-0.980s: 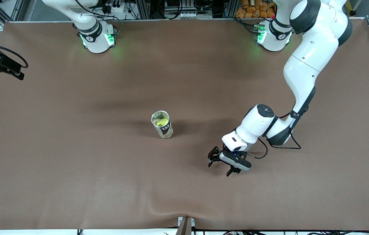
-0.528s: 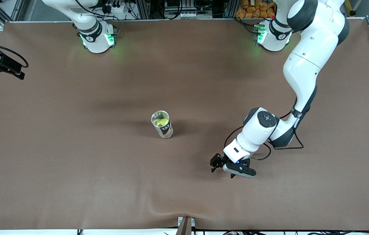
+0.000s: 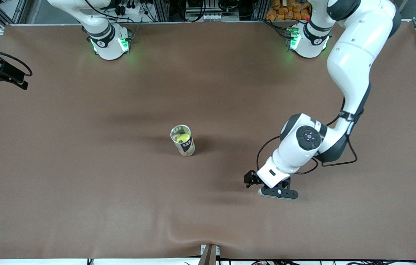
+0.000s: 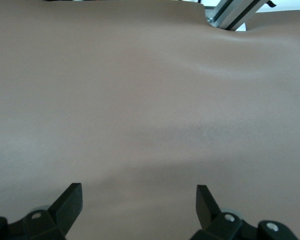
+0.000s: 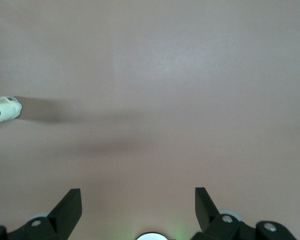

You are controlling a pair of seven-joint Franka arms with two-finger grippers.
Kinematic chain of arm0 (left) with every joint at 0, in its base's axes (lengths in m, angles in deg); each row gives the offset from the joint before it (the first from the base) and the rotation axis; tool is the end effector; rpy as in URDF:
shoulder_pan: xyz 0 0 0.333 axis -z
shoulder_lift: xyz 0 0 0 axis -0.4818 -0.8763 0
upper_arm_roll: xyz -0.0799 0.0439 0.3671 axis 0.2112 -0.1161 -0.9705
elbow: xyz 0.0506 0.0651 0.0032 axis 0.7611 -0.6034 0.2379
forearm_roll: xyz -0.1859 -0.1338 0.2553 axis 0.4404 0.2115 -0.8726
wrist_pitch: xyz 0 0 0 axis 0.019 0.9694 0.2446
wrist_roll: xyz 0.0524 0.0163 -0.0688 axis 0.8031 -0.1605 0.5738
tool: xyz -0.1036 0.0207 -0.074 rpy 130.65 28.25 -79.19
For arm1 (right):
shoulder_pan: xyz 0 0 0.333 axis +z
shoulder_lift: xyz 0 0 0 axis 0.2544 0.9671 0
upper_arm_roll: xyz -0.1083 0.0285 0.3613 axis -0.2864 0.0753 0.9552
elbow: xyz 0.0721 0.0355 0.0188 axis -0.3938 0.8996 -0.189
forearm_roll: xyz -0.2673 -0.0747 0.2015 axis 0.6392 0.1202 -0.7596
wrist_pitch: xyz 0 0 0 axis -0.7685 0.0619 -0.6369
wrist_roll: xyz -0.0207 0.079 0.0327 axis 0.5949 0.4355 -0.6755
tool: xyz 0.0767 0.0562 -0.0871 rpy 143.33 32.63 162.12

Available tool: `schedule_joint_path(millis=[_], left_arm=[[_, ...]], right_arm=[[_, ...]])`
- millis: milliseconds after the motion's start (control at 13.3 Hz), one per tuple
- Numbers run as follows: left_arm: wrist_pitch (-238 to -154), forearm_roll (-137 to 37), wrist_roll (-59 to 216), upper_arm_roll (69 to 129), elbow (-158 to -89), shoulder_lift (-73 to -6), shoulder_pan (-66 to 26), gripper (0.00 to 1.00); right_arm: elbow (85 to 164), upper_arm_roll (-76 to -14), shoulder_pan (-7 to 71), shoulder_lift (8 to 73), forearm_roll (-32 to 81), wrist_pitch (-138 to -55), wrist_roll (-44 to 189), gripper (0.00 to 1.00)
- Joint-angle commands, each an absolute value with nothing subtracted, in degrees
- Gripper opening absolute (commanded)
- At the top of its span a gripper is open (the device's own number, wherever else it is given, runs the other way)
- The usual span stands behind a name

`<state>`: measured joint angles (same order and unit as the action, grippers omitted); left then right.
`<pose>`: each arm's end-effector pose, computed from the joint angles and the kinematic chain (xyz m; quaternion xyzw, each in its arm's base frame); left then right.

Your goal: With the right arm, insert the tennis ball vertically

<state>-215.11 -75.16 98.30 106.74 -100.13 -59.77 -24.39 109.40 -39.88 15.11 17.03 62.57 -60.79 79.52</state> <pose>0.7143 -0.2873 0.3626 0.9865 -0.0349 0.1191 0.1070 0.4821 -0.0017 0.6982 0.9993 -0.0199 -0.0308 0.0107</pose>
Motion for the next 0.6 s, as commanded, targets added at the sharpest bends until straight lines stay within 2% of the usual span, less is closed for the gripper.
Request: schedule_joint_path(millis=[0,226,528], left_arm=[[-206.6,-69.32,98.97,105.64,-101.88,-50.55,-24.5,1.0],[-191.77,-67.27,98.35,105.2,-102.68,-41.93,-25.72,1.0],[-174.45,-67.18,97.57,98.62,-103.03,-30.67,-26.42,1.0]], right_arm=[[108.0,-39.66,14.56,17.58,61.85,-59.88,79.53,1.0],[108.0,-39.66,14.65,17.58,61.76,-59.79,79.53,1.0],[108.0,-39.66,14.65,17.58,61.76,-59.79,79.53,1.0]])
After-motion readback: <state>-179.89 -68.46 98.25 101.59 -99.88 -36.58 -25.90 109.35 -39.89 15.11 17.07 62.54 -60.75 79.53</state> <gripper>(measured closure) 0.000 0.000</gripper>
